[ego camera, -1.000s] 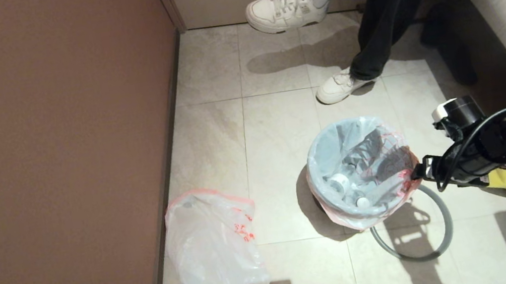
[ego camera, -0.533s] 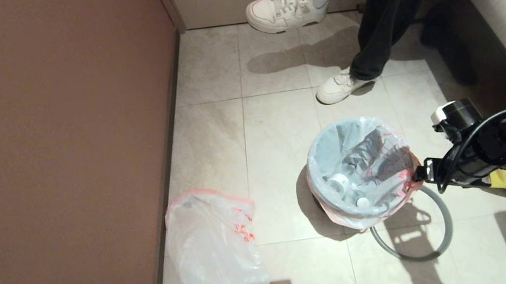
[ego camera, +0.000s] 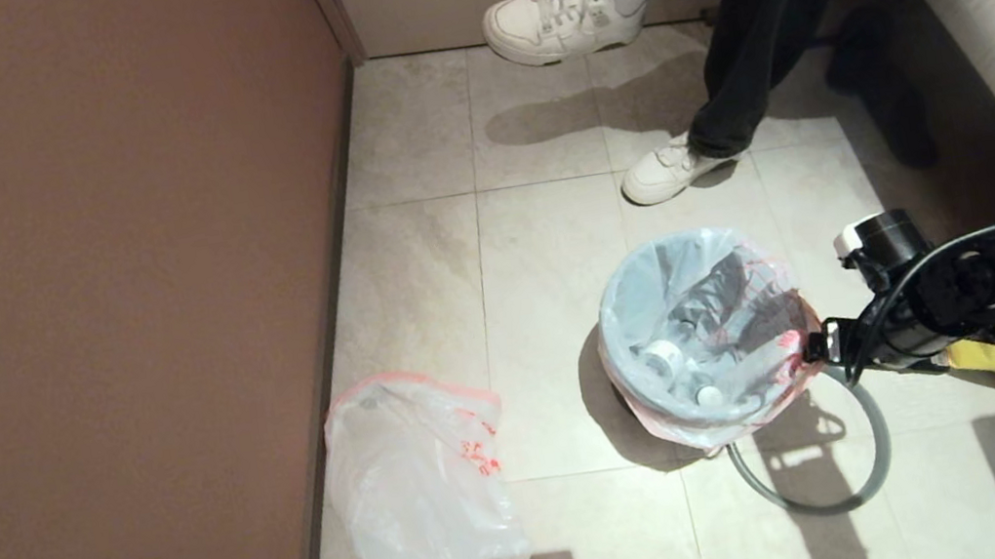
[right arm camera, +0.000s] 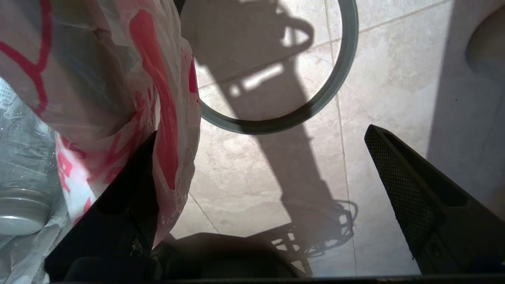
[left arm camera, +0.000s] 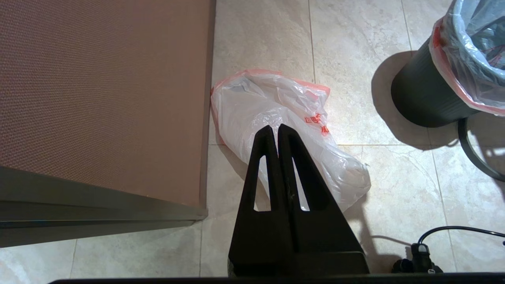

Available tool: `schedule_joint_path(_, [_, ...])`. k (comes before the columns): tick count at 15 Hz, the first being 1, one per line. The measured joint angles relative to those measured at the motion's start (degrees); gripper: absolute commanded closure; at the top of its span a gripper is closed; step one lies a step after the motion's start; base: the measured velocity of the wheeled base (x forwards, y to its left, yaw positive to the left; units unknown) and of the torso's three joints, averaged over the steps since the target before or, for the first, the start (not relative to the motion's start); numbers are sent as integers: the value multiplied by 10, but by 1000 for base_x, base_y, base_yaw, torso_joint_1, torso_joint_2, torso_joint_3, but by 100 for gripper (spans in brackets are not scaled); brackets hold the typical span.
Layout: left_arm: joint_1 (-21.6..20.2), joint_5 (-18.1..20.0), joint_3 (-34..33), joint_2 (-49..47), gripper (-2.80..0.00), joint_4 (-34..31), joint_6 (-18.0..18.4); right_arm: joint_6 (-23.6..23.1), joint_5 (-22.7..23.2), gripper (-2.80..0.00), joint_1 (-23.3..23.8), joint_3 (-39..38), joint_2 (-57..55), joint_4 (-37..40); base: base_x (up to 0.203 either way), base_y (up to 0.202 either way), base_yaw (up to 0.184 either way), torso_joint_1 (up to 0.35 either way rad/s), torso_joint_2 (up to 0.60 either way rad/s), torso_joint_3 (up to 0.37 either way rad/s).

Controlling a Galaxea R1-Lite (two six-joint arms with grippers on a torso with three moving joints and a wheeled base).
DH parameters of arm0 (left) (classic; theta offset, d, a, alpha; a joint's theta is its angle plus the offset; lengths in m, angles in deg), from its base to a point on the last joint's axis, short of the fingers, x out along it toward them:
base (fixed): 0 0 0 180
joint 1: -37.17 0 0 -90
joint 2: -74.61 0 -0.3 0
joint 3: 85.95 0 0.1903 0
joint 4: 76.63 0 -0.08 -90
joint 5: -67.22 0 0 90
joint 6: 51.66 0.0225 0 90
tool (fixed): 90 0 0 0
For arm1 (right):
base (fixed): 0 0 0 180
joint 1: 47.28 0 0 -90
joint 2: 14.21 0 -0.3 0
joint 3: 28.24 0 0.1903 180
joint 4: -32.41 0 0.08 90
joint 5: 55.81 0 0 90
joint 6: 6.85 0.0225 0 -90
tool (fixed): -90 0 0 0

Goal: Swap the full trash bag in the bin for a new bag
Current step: Place the trash bag on the floor

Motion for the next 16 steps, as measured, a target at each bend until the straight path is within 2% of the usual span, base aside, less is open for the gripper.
schedule_joint_path(8, [0,0,0,0,0,0,0,-19,-13,-280,0,3,-24,-15,0,0,0,0,0,0])
schedule_joint_path(11, [0,0,0,0,0,0,0,-44,-93,-280,-3,2,-25,-16,0,0,0,0,0,0])
schedule_joint_path(16, [0,0,0,0,0,0,0,-104,-189,-280,-4,0,-24,-9,0,0,0,0,0,0])
